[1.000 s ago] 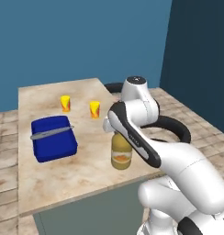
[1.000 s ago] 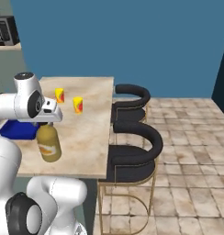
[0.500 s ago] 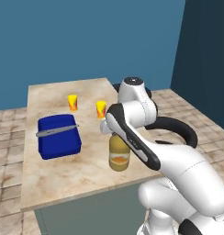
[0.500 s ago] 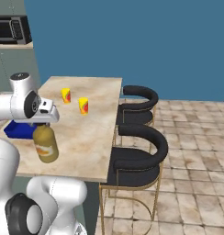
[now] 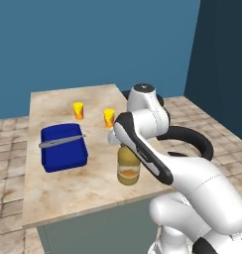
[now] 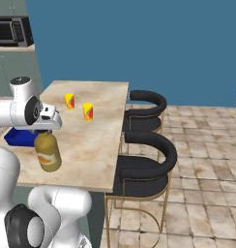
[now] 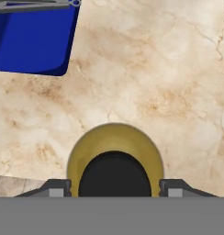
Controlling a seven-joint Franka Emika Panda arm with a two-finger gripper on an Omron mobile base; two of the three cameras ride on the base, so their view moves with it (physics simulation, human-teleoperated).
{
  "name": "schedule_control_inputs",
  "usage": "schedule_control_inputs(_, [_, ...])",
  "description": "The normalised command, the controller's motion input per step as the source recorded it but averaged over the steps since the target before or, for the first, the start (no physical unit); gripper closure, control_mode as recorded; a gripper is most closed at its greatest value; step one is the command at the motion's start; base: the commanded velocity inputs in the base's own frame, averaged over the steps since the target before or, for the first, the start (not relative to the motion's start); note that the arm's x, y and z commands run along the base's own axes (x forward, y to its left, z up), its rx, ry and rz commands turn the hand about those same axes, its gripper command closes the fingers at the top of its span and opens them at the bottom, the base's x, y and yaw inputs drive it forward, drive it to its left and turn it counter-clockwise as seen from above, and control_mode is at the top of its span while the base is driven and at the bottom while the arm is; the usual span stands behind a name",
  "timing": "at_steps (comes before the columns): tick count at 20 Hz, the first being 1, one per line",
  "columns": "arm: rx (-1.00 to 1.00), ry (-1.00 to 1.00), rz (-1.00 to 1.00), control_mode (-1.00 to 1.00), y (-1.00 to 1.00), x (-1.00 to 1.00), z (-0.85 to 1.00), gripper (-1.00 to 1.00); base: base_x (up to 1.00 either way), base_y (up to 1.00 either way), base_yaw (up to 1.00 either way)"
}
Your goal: Place the drinks on the dining counter in a tight cluster.
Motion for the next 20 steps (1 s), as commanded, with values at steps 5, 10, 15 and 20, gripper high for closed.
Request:
schedule_control_inputs(5, [0.00, 0.00, 0.00, 1.00, 0.00, 0.00, 0.00, 1.00, 0.14, -0.04, 0.03])
schedule_control_inputs(10, [0.13, 0.06, 0.07, -1.00, -0.14, 0.47, 0.00, 1.00, 0.00, 0.00, 0.00])
schedule_control_inputs(15, [0.11, 0.02, 0.10, -1.00, -0.03, 0.60, 0.00, 1.00, 0.00, 0.00, 0.00])
schedule_control_inputs(20, [-0.04, 0.01, 0.03, -1.00, 0.13, 0.62, 0.00, 1.00, 0.00, 0.00, 0.00])
